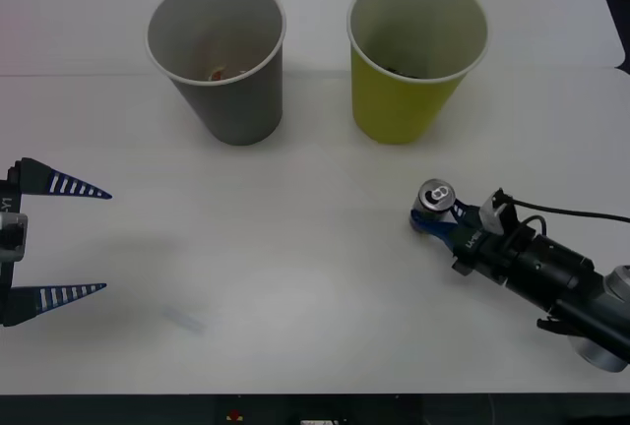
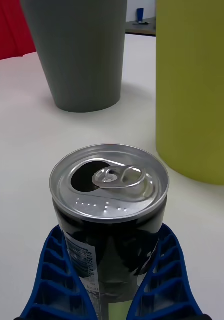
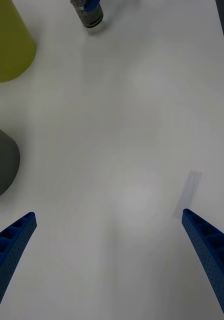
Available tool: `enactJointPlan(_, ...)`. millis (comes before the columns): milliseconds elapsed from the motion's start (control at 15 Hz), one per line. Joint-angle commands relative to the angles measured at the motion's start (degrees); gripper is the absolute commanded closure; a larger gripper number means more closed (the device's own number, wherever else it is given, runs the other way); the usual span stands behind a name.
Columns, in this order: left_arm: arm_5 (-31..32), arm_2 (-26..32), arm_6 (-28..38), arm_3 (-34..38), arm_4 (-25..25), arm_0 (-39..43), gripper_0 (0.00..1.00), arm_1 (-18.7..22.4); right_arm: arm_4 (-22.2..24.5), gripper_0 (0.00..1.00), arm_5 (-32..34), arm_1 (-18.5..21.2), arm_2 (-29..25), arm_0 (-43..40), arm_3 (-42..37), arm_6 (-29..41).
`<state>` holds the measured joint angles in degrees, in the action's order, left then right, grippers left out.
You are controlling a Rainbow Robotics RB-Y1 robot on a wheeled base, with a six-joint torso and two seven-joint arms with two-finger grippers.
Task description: Put the can into the green bin and the plastic bottle into the gray bin
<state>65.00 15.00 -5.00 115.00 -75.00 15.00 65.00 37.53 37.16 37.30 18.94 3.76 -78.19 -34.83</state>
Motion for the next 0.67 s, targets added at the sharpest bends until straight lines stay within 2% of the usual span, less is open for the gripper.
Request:
enactJointPlan(67, 0.0, 0.0, 0.0, 0.0, 0.0, 0.0, 0.0, 0.0, 7.4, 1.0, 4.2, 0.1, -4.7, -0.6, 0.1, 1.5)
enactJointPlan(333, 0.0, 0.0, 0.0, 0.0, 0.0, 0.0, 0.0, 0.0, 22.2, 1.0, 13.4, 0.0, -13.5, -0.8, -1.8, 12.5)
enactJointPlan(667, 0.0, 0.0, 0.0, 0.0, 0.0, 0.0, 0.0, 0.0, 37.2, 1.0, 16.5, 0.0, -21.1, -4.4, -15.0, 31.1)
